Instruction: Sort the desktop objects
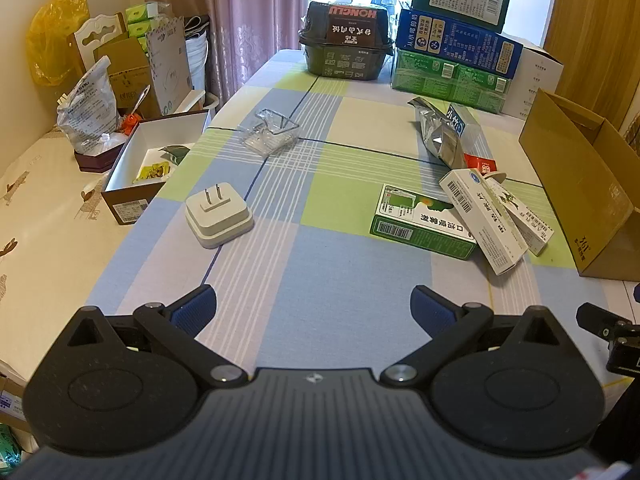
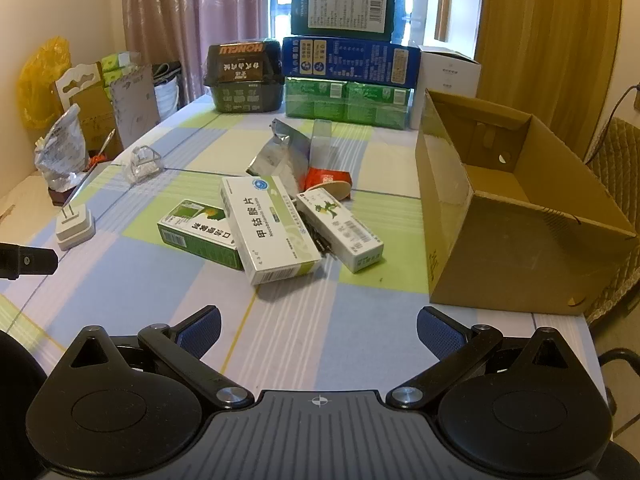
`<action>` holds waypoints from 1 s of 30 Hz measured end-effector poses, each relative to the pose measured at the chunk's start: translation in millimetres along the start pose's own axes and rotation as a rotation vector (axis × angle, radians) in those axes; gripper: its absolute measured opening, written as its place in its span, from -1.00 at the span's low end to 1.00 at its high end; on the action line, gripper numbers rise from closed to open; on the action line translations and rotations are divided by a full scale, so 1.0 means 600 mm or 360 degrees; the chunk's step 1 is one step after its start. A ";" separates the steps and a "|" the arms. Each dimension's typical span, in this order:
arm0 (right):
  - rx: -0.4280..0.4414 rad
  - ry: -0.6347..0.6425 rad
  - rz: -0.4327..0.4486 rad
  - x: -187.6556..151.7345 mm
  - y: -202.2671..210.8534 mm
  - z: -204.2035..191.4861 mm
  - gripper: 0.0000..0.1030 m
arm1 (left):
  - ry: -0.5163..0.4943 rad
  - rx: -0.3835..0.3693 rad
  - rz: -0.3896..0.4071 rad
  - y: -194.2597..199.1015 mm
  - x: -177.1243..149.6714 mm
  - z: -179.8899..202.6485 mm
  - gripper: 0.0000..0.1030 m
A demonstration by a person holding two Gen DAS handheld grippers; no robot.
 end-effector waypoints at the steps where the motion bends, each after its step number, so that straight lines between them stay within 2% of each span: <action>1: -0.0001 0.0002 -0.0001 0.000 0.000 0.000 0.97 | -0.0001 0.0000 0.0000 0.000 0.000 0.000 0.97; 19: 0.0004 0.0013 -0.0014 -0.003 -0.003 -0.003 0.97 | 0.0029 -0.0014 -0.0006 -0.001 0.001 -0.001 0.97; 27: 0.0067 0.0014 -0.0038 0.008 -0.007 -0.008 0.97 | 0.0127 -0.0082 -0.0020 0.002 0.003 -0.013 0.97; 30: 0.0112 0.0019 -0.0027 0.020 -0.009 -0.012 0.97 | 0.0127 -0.0062 -0.0003 0.005 0.007 -0.022 0.97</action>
Point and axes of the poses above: each gripper's, at about its wrist camera, not at the fingertips, and y roughly against the way its jaws point, z to its right, x to its top, the point moved 8 cm from there along -y, roughly the way its jaws point, and after that the axes turned 5 degrees about -z, right-handed, at the moved point
